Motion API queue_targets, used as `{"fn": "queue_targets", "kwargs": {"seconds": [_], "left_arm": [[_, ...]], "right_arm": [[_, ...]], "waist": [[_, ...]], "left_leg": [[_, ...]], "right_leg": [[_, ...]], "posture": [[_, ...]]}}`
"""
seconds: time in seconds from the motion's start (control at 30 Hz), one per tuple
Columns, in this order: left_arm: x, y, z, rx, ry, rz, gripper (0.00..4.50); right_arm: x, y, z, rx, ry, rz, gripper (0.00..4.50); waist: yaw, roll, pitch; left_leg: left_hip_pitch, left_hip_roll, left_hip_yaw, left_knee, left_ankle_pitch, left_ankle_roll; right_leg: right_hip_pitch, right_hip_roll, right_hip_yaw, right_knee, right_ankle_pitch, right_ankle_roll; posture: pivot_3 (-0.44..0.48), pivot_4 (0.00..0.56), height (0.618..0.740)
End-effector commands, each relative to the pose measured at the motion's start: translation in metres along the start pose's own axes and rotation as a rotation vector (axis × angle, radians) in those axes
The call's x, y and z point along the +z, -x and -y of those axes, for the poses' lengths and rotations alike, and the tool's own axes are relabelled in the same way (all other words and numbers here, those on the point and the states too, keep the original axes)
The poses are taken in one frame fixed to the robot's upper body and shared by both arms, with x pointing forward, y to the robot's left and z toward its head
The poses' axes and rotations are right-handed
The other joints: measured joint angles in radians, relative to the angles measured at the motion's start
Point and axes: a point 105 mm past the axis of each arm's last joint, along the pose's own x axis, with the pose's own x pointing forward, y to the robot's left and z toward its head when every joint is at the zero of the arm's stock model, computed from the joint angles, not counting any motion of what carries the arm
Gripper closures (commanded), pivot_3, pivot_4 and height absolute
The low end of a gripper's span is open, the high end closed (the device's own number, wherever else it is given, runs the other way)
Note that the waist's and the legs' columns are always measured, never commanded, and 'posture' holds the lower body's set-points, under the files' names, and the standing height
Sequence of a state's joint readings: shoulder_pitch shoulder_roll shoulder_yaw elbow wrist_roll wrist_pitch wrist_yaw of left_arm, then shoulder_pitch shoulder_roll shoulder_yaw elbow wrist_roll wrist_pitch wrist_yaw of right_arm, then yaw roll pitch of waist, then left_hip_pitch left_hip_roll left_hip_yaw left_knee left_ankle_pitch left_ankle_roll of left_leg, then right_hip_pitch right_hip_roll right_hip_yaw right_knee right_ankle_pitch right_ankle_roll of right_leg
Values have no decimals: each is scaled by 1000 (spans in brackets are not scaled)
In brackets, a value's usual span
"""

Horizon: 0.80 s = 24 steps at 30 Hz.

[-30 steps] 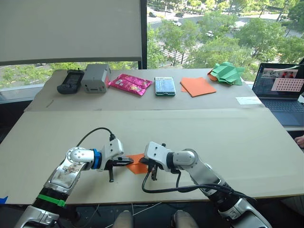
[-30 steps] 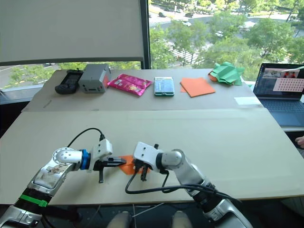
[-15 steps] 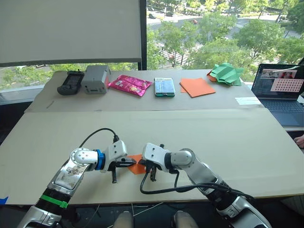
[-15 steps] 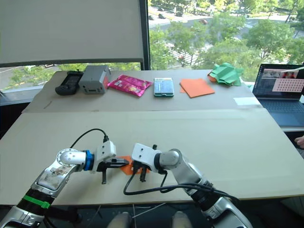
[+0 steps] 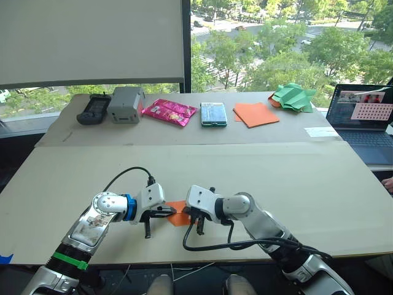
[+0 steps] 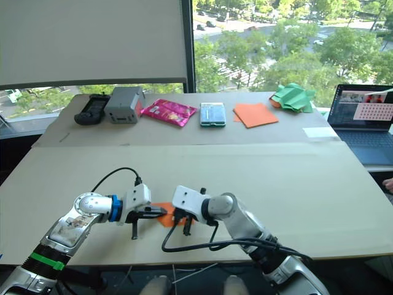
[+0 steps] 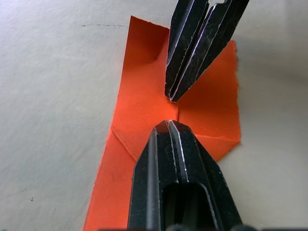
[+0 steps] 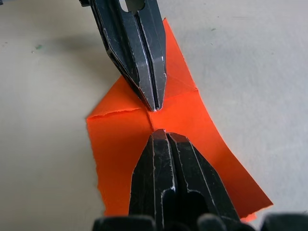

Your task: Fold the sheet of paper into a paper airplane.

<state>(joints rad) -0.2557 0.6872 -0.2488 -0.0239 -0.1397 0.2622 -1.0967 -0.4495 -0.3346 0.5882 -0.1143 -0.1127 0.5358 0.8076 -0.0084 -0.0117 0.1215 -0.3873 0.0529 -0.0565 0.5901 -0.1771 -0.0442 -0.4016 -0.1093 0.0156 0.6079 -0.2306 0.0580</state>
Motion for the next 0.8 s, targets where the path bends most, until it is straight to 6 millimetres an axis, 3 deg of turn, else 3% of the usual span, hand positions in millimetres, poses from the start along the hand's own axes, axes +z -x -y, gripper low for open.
{"fn": "queue_targets", "kwargs": {"seconds": [0.03, 0.53, 0.7, 0.8], "left_arm": [[-21, 0, 7, -26, 33, -86, 4500], [-24, 0, 7, -31, 31, -95, 4500], [-24, 0, 6, -32, 28, -95, 4500], [-23, -1, 5, -32, 27, -93, 4500]], "right_arm": [[-46, 6, -3, -7, -95, -171, 4470], [-83, 37, -4, -60, -175, -270, 4470], [-88, 42, -6, -61, -174, -289, 4470], [-78, 43, -1, -82, -163, -256, 4470]], "waist": [[1, 0, 0], [8, 0, -5], [8, 0, -5], [8, 0, -5]], "left_leg": [[0, 0, 0, 0, 0, 0], [2, -1, 0, 0, -1, -2], [2, -1, 0, 0, -2, -3], [2, -1, 1, 0, -2, -3]], "right_leg": [[0, 0, 0, 0, 0, 0], [4, -2, -1, -5, 0, 0], [6, -2, -2, -11, 0, 1], [7, -3, -2, -13, -1, 1]], "posture": [[0, 150, 706], [0, 150, 706], [0, 150, 706], [0, 150, 706]]}}
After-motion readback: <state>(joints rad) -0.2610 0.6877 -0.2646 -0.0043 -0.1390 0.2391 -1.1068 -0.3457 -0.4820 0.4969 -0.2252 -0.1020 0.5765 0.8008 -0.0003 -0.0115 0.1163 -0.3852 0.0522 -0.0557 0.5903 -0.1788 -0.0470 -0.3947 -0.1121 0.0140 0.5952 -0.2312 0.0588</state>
